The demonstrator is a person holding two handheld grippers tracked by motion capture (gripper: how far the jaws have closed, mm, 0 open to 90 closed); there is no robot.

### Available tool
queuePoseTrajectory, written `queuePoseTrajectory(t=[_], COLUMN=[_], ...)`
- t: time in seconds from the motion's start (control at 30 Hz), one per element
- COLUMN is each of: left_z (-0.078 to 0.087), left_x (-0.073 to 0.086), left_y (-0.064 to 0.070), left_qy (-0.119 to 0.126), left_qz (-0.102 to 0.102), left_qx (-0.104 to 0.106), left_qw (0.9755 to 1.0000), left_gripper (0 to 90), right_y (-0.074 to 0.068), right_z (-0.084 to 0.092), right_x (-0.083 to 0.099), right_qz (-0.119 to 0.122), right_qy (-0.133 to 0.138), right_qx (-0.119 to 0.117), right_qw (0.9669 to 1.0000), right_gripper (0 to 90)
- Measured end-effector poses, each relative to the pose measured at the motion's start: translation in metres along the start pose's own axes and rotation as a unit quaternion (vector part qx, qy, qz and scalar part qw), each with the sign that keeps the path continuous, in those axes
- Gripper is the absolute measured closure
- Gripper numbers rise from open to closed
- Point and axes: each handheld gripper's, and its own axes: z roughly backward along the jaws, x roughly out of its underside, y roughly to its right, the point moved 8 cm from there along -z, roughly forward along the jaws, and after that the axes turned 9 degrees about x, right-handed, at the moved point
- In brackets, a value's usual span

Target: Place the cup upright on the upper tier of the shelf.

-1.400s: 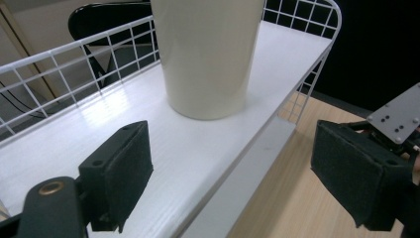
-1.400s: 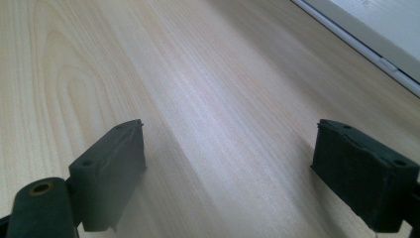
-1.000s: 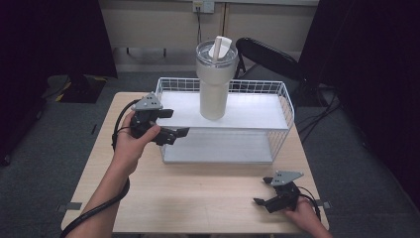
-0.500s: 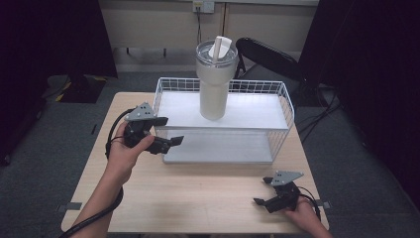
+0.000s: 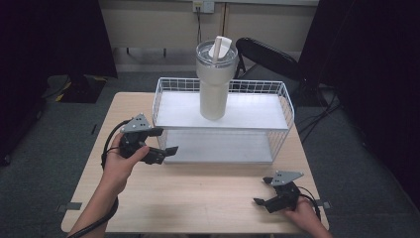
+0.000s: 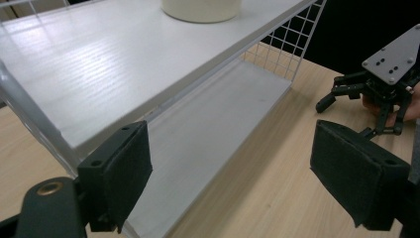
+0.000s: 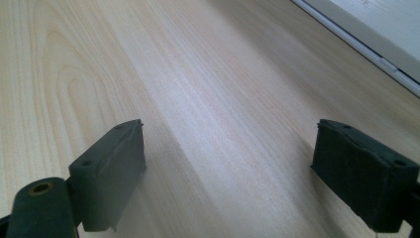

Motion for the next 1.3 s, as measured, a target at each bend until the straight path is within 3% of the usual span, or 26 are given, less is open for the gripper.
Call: queuePoseTrajectory(t=[0.97, 1.17, 1.3], left_z=[0.009, 0.004, 0.001], left_x=[0.057, 0.085, 0.106], left_y=[-0.012, -0.014, -0.016], left_qy=[-0.007, -0.01, -0.027], left_qz=[0.03, 0.042, 0.048], left_qx=[-0.015, -0.015, -0.021], left_qw=[0.9994, 0.9989, 0.9983], left_gripper=[15.6, 15.6, 15.6], right_y=[0.0, 0.0, 0.0], right_z=[0.0, 0.0, 0.0], right_x=[0.0, 0.0, 0.0], right_qz=[0.0, 0.0, 0.0], right_qy=[0.0, 0.0, 0.0], right_qx=[0.0, 0.0, 0.0], right_qw=[1.0, 1.0, 1.0], right_gripper=[12.4, 12.4, 12.4])
